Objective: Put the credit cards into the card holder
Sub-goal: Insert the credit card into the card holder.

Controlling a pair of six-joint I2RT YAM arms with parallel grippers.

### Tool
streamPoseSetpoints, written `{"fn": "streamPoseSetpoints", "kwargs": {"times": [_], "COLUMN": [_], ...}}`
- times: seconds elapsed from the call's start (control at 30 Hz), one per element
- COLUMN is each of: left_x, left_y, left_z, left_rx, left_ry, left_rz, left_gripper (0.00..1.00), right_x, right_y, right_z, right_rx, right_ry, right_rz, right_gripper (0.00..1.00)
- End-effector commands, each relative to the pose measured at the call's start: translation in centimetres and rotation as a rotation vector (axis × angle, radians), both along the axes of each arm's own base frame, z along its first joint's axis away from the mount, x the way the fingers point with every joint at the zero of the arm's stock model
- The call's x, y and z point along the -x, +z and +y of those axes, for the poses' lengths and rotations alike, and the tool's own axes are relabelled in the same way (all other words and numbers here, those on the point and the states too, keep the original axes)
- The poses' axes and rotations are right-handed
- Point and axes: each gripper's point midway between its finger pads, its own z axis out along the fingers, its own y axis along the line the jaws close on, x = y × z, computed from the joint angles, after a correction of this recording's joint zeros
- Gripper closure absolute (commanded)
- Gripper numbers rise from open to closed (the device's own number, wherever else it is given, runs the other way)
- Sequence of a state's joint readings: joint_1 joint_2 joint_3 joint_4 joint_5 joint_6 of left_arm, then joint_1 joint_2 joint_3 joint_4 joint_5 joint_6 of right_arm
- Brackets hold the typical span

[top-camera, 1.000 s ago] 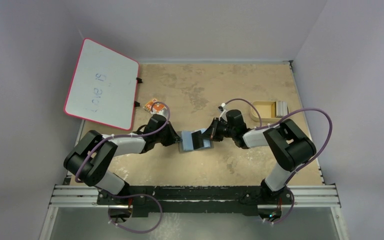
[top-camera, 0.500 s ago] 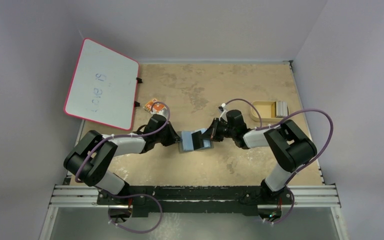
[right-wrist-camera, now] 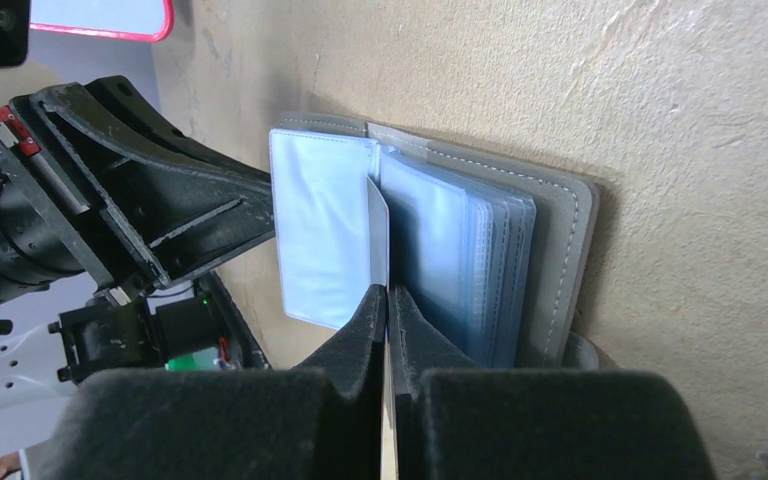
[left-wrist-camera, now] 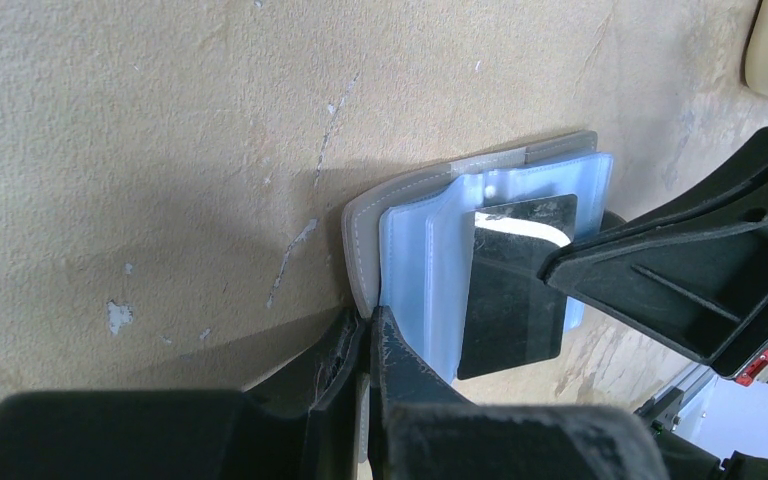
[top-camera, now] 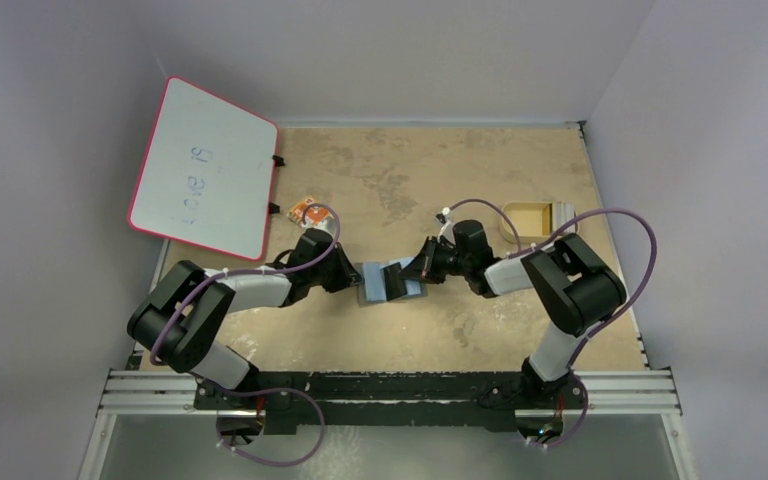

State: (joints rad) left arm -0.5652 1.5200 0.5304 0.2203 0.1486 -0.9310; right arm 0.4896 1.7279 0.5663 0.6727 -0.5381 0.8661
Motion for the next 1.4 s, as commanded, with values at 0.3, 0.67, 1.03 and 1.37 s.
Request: {"fn": "streamPoseSetpoints", "kwargs": {"times": [0.3,0.67,1.03,1.37], "left_x": [1.3,1.8,2.5,2.9], "left_y": [-2.1,-2.3,-3.2,-3.6], "left_z": [1.7,1.2,1.4,1.8], "left_rx": [-0.092,-0.031,-0.018,-0.032], "left_ry": [0.01,0.032,0.052,0.059], "left_rz": [0.056,0.079,0.117,0.125], "left_gripper": [1.0,1.0,1.0,1.0], "right_x": [-0.6,-0.5,-0.3,-0.7], "right_y": [2.0,1.4,1.3,1.4], "right_z": [1.3,1.1,0.5,-0.1], "right_rx": [-0.118,-0.167,-0.192,-0.191], "right_ry": [0.036,-0.03,-0.084,-0.131], "right_rz": [-0.051,-0.031,-0.036,-0.069], "right_gripper": [1.0,1.0,1.0,1.0]}}
